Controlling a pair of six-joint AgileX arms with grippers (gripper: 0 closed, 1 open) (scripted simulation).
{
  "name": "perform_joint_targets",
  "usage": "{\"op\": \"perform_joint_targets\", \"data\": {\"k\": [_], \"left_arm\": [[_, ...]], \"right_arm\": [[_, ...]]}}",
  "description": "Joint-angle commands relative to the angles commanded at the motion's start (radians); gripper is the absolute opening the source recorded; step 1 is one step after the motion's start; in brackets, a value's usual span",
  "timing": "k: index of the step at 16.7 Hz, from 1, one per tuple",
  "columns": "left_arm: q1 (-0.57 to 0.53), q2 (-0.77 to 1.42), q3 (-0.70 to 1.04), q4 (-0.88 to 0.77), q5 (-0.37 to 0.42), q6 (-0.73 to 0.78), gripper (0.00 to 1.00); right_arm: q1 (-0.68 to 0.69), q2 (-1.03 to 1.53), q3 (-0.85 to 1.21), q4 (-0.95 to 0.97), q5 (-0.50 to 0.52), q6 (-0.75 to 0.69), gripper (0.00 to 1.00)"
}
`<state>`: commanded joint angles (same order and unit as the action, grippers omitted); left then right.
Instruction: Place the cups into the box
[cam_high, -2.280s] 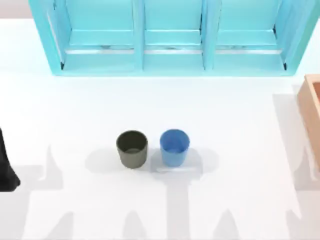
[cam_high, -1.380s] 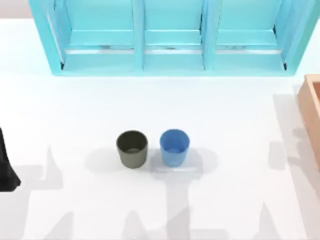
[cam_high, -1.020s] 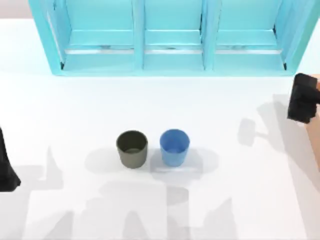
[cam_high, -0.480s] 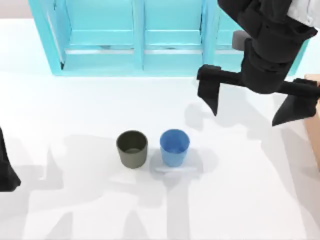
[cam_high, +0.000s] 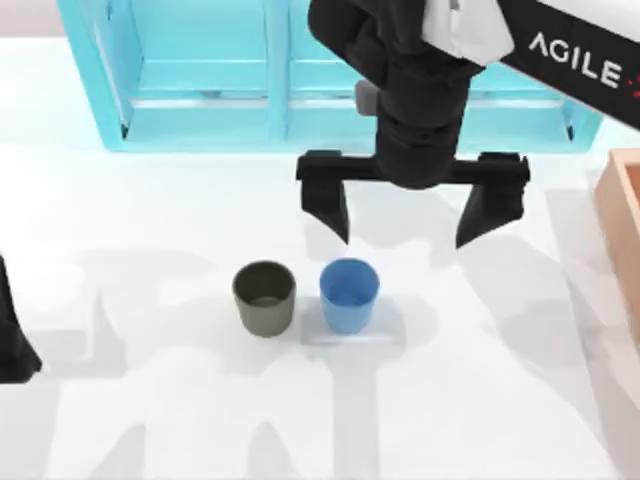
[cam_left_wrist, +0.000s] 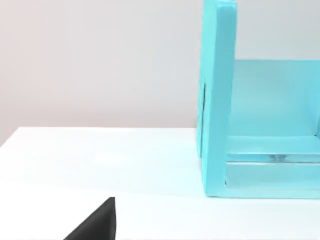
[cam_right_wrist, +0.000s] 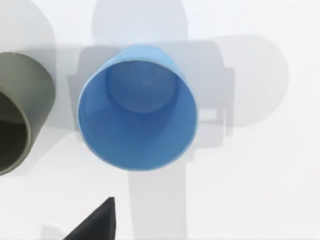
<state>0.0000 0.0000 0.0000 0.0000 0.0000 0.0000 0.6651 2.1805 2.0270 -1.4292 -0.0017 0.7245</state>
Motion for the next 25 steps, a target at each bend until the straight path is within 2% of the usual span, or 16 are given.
{"op": "perform_joint_targets", "data": {"k": [10,13,19,25], "left_arm": [[0.000,0.000,0.000,0.000,0.000,0.000,1.00],[0.000,0.000,0.000,0.000,0.000,0.000,1.00],[0.000,0.000,0.000,0.000,0.000,0.000,1.00],[0.000,0.000,0.000,0.000,0.000,0.000,1.00]], "right_arm": [[0.013,0.039,0.048,0.004,0.004,-0.022,1.00],[0.016,0.046,-0.020,0.074,0.005,-0.024,1.00],[0.020,0.077,-0.245,0.338,0.005,-0.020,1.00],[0.020,0.081,-0.279,0.373,0.005,-0.019,1.00]]}}
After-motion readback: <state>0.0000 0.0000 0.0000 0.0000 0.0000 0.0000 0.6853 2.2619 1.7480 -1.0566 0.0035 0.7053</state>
